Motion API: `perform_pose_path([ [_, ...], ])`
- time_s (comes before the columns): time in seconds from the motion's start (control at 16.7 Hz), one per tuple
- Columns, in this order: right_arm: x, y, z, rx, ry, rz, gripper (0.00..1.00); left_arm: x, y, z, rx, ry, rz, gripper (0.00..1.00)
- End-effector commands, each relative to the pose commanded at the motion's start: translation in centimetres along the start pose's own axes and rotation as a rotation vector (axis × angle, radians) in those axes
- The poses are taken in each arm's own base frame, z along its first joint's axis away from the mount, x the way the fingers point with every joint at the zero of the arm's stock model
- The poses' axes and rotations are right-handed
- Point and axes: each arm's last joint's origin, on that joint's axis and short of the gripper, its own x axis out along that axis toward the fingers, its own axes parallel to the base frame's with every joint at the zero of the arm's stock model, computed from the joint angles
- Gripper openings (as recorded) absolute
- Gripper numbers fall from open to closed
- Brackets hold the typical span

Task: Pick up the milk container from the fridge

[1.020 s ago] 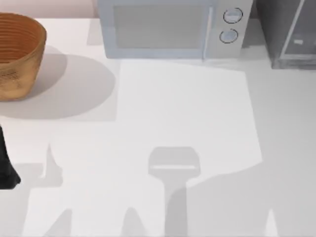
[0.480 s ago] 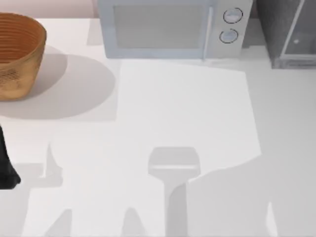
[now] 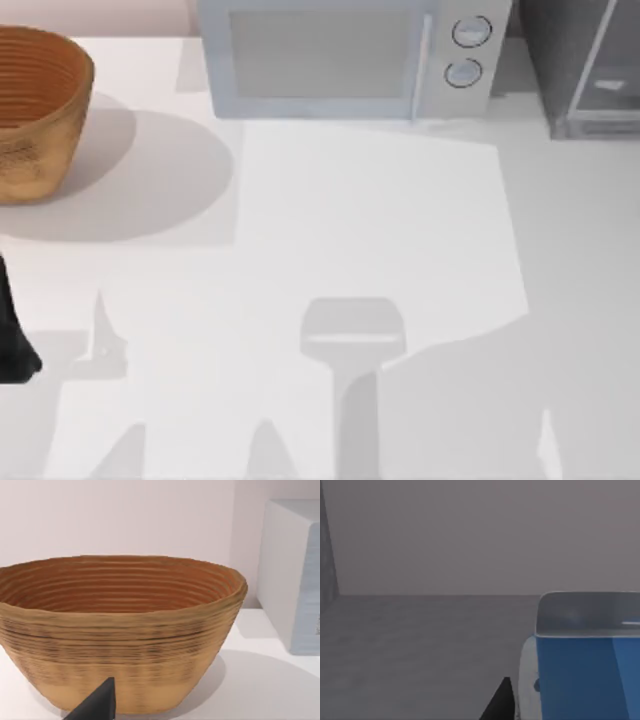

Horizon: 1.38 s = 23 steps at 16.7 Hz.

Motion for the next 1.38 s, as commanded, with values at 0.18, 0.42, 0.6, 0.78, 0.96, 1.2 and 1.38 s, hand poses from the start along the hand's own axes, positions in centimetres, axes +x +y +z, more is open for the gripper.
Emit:
perform_pose_path([
  [0.18,0.0,0.0,0.0,0.0,0.0,0.0,0.02,0.0,0.0,0.0,0.0,0.0,0.0,1.0],
  [0.42,0.0,0.0,0.0,0.0,0.0,0.0,0.0,0.0,0.0,0.0,0.0,0.0,0.0,1.0],
  [0.6,0.0,0.0,0.0,0.0,0.0,0.0,0.0,0.0,0.0,0.0,0.0,0.0,0.0,1.0],
  [0.78,0.0,-0.2,0.2,0.001,0.0,-0.004,0.0,0.0,0.0,0.0,0.0,0.0,0.0,1.0],
  [0.96,0.0,-0.1,2.0,0.003,0.001,-0.002,0.0,0.0,0.0,0.0,0.0,0.0,0.0,1.0],
  [1.2,0.0,-0.2,4.9,0.001,-0.001,-0.003,0.0,0.0,0.0,0.0,0.0,0.0,0.0,1.0],
  [1.38,0.0,-0.2,5.1,0.001,-0.001,-0.003,0.0,0.0,0.0,0.0,0.0,0.0,0.0,1.0],
])
